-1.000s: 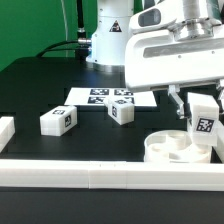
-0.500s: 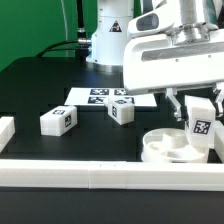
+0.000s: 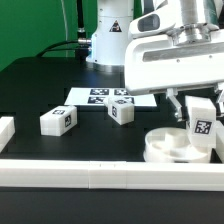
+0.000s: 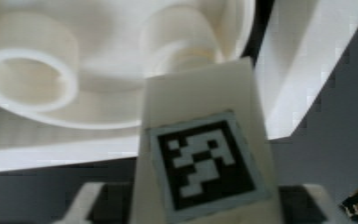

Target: Assemble stool

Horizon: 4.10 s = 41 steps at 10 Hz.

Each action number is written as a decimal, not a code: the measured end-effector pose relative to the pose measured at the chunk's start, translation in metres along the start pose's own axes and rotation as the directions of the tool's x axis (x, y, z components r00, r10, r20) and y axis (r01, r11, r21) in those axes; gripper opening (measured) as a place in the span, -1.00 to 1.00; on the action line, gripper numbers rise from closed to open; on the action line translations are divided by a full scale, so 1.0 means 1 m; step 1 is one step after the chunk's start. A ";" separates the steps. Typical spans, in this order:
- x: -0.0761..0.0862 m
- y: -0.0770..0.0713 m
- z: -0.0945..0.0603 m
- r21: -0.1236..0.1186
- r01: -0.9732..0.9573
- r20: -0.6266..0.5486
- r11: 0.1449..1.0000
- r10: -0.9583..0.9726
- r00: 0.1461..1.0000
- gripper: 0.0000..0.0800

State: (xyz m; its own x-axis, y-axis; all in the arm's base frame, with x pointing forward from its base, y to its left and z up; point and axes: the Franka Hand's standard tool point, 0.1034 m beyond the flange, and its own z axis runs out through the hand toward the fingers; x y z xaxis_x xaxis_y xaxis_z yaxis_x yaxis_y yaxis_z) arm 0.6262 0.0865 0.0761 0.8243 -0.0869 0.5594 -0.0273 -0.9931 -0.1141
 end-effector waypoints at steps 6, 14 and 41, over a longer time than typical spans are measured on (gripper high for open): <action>0.004 0.004 -0.004 -0.005 0.018 0.011 1.000 -0.018 1.000 0.62; 0.018 0.007 -0.017 -0.002 0.040 0.060 0.999 -0.039 0.997 0.62; 0.016 0.017 -0.018 0.504 0.844 0.168 0.182 -0.979 0.111 0.62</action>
Offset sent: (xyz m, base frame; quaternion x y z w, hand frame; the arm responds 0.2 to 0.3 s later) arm -0.0001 -0.0149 0.0043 -0.0194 -0.0141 -0.0232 0.9994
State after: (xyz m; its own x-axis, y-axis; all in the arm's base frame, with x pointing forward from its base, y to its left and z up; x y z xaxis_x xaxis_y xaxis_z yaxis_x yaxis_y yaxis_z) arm 0.6286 0.0668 0.0980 0.2136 0.9763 0.0356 0.9759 -0.2149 0.0380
